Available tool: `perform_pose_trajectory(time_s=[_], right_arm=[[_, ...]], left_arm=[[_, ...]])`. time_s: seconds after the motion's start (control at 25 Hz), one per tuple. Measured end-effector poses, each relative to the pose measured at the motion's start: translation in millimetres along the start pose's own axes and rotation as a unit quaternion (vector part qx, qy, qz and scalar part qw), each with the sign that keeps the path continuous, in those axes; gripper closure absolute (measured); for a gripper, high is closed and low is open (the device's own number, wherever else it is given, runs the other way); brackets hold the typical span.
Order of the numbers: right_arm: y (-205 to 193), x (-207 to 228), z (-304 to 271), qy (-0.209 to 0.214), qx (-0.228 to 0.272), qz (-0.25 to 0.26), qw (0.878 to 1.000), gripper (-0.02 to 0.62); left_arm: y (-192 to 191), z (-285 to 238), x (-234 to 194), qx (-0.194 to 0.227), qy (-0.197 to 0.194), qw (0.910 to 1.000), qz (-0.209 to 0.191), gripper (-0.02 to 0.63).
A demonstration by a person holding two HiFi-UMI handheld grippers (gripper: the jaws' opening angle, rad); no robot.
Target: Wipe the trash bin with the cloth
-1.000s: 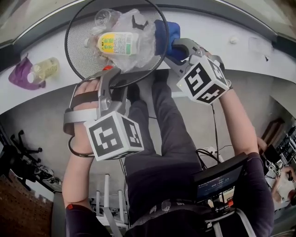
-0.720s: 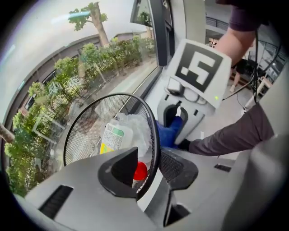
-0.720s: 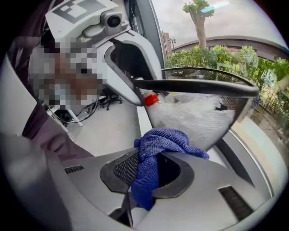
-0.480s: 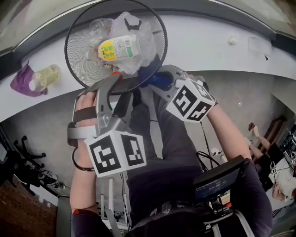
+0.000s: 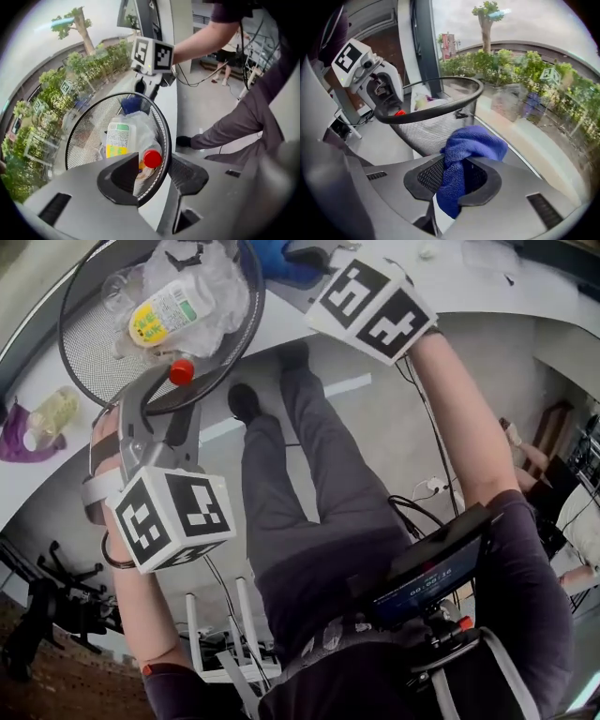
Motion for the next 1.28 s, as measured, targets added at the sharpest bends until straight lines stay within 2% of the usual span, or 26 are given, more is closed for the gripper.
perform_pose_trajectory(time_s=[0.12, 0.24, 0.32, 0.52, 0.64, 0.76, 0.88, 1.04, 1.12, 1.28], right_arm=[[-10, -27, -10, 0.005, -0.03, 0.029, 0.999, 0.512], [-22, -50, -14, 0.049, -0.035, -0.001, 0.998, 0.512], [-23, -73, -20, 0.077, -0.038, -0.003, 0.996, 0.512], [-7, -140, -32, 0.172, 0.001, -0.019, 0.985, 0.512], [-3, -158, -36, 0.192, 0.025, -0.053, 0.98, 0.512], [-10, -153, -30, 0.196, 0.027, -0.085, 0.976, 0.511], [-32, -126, -13, 0.174, 0.009, -0.093, 0.98, 0.511], [-65, -55, 12, 0.08, -0.015, -0.129, 0.988, 0.511], [-79, -24, 14, 0.04, -0.042, -0.128, 0.99, 0.511], [-101, 14, -3, -0.005, -0.1, -0.112, 0.989, 0.511]], left_arm=[[8, 0, 5, 0.0, 0.002, 0.9995, 0.032, 0.43], [13, -4, 6, 0.005, 0.004, 0.9978, 0.066, 0.43], [17, -5, 8, 0.018, -0.002, 0.9954, 0.094, 0.438], [27, 0, 4, 0.034, 0.021, 0.9903, 0.133, 0.446], [33, 0, 8, 0.055, 0.02, 0.9855, 0.159, 0.453], [39, 6, 8, 0.087, 0.01, 0.9775, 0.192, 0.453], [38, 9, 10, 0.094, 0.008, 0.9787, 0.183, 0.453], [31, 15, 8, 0.103, 0.009, 0.9812, 0.163, 0.449], [30, 24, 8, 0.111, 0.015, 0.9822, 0.151, 0.449], [29, 40, 2, 0.136, 0.019, 0.9766, 0.165, 0.449]])
Point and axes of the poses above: the fingertips, and each gripper's own axes: z backward along the fingers, x to its right, y out of its top, the point moved 6 cm from there along z, backward along the fingers, and after that the axes turned 1 degree about -x, right-handed, at the moved point
